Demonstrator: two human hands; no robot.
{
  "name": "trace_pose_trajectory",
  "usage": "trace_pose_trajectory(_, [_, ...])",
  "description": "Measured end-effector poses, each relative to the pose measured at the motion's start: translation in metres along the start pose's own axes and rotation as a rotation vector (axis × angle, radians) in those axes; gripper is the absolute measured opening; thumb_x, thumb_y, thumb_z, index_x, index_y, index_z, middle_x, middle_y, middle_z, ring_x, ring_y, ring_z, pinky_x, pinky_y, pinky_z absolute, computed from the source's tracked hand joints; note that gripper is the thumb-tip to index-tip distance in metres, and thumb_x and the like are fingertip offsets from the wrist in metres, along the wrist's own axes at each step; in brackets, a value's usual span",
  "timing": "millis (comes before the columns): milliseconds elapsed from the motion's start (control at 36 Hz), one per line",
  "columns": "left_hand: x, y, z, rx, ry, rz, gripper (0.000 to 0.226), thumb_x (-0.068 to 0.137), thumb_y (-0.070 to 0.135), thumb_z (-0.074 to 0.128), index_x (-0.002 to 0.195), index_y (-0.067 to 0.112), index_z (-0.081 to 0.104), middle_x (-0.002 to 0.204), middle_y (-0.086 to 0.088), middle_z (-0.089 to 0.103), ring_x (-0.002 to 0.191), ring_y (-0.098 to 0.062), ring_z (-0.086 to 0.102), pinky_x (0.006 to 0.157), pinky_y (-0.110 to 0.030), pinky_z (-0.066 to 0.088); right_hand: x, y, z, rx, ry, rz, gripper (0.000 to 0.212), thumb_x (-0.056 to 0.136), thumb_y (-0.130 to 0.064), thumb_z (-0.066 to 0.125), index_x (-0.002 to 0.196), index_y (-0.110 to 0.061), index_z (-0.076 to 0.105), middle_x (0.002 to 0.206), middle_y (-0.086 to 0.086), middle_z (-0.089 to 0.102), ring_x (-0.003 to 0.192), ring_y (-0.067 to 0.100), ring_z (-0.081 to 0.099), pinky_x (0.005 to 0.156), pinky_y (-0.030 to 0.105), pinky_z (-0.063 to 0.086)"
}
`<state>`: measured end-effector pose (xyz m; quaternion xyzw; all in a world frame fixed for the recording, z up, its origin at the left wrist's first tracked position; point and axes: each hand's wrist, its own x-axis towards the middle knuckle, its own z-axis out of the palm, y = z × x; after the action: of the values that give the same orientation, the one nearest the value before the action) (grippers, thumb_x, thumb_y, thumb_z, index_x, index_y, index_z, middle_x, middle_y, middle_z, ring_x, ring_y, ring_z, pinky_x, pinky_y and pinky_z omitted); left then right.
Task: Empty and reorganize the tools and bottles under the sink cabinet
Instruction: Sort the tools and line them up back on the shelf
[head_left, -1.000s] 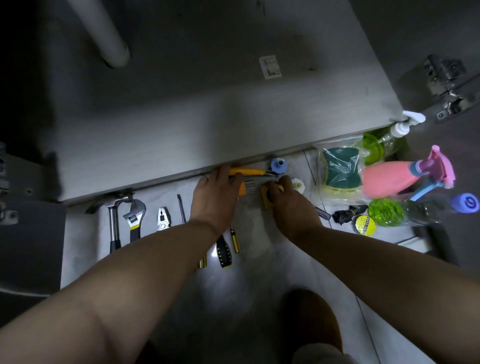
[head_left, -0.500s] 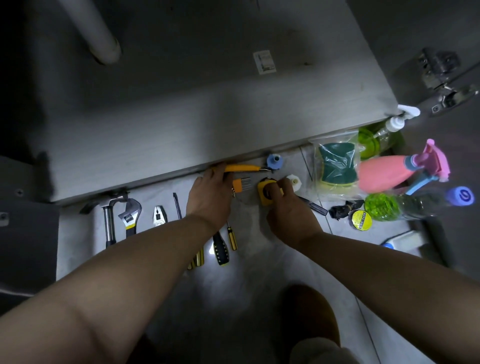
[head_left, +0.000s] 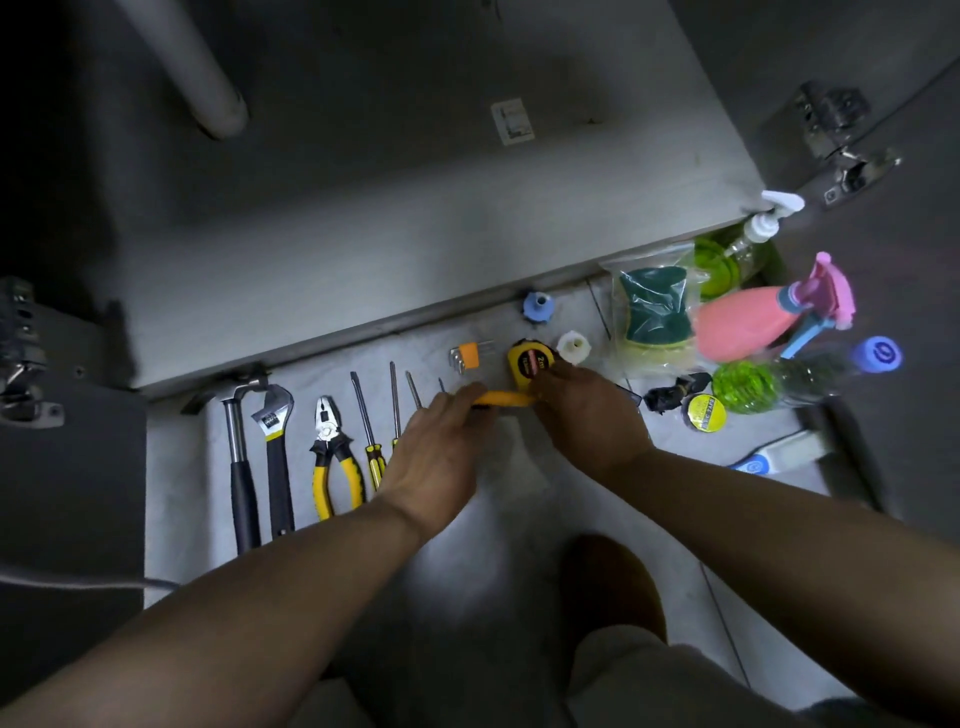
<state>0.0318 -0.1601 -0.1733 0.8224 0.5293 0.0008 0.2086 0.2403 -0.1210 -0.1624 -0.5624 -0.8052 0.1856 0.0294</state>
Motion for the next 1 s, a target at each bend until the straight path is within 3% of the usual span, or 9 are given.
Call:
trace_pose_trajectory(56, [-0.006,0.005,0.005,-0.014,-0.015,0.043,0.083,0.073,0.015,0.078,0.149,0.022,0.044,0.148,0.003,0.041,0.120,-0.023,0.050,0.095,-0.035,0.046,-0.011,0.007,-0.001,-0.009,-0.059,0.014,0.014,0.092,-0.012,0.059,0.100,-0.013,0.070,0.096,0.009,0.066,0.088,0.032,0.064,0.070,0.040,0.051])
trace_pose_trajectory(167, [-0.012,0.012,0.011,-0.068,0.064,-0.014,0.079,0.069,0.013,0.081,0.141,0.025,0.052,0.139,0.002,0.048,0.116,-0.018,0.044,0.093,-0.033,0.049,-0.031,0.019,0.004,0.072,-0.112,0.078,0.022,0.094,-0.015,0.057,0.114,-0.015,0.065,0.112,0.008,0.057,0.089,0.035,0.063,0.068,0.047,0.054])
trace_pose_trajectory(222, [-0.009,0.013,0.011,-0.079,0.069,-0.068,0.079,0.067,0.014,0.082,0.139,0.028,0.052,0.137,0.002,0.046,0.116,-0.017,0.044,0.093,-0.031,0.048,-0.036,0.020,0.009,0.131,-0.161,0.108,0.023,0.095,-0.028,0.058,0.116,-0.020,0.060,0.111,0.005,0.054,0.088,0.035,0.064,0.068,0.044,0.054])
trace_pose_trajectory(306, [-0.001,0.011,0.011,-0.070,0.015,-0.113,0.081,0.078,0.017,0.075,0.150,0.030,0.040,0.145,0.000,0.040,0.124,-0.023,0.050,0.101,-0.035,0.047,-0.036,0.016,0.020,0.158,-0.340,0.262,0.051,0.085,-0.054,0.066,0.123,-0.023,0.051,0.113,0.002,0.055,0.096,0.029,0.064,0.074,0.036,0.049])
trace_pose_trajectory(389, [0.008,0.009,0.012,-0.080,-0.054,-0.117,0.077,0.084,0.016,0.069,0.153,0.030,0.038,0.150,-0.003,0.039,0.128,-0.027,0.050,0.105,-0.040,0.047,-0.036,0.005,0.034,0.160,-0.433,0.363,0.076,0.075,-0.063,0.070,0.133,-0.022,0.044,0.120,0.003,0.056,0.106,0.028,0.062,0.085,0.043,0.054])
trace_pose_trajectory(472, [0.013,0.009,0.015,-0.041,-0.134,-0.076,0.074,0.088,0.011,0.064,0.154,0.030,0.035,0.152,-0.004,0.035,0.129,-0.029,0.048,0.105,-0.039,0.046,-0.036,-0.005,0.045,0.101,-0.417,0.305,0.075,0.077,-0.057,0.071,0.135,-0.019,0.039,0.120,0.005,0.054,0.104,0.030,0.063,0.084,0.046,0.056])
trace_pose_trajectory(583, [0.024,0.009,0.022,-0.098,-0.184,-0.085,0.068,0.090,0.004,0.061,0.150,0.027,0.040,0.140,-0.008,0.037,0.124,-0.028,0.050,0.102,-0.037,0.049,-0.033,-0.012,0.052,0.044,-0.373,0.230,0.063,0.084,-0.047,0.068,0.134,-0.020,0.039,0.117,0.005,0.053,0.098,0.029,0.064,0.072,0.037,0.051])
trace_pose_trajectory(778, [0.030,0.010,0.022,-0.243,-0.174,-0.144,0.057,0.094,0.014,0.059,0.148,0.023,0.044,0.139,-0.007,0.041,0.126,-0.027,0.049,0.104,-0.040,0.047,-0.030,0.007,0.040,-0.072,-0.328,0.188,0.059,0.088,-0.026,0.062,0.142,-0.026,0.039,0.128,0.005,0.051,0.117,0.027,0.050,0.076,0.041,0.053])
trace_pose_trajectory(1000, [0.009,-0.009,-0.004,-0.178,-0.250,-0.119,0.044,0.091,0.014,0.058,0.134,0.020,0.057,0.126,-0.007,0.051,0.118,-0.027,0.050,0.099,-0.040,0.046,-0.023,0.013,0.021,-0.239,-0.343,0.180,0.055,0.094,-0.018,0.054,0.146,-0.024,0.036,0.136,0.011,0.040,0.126,0.032,0.042,0.075,0.041,0.055])
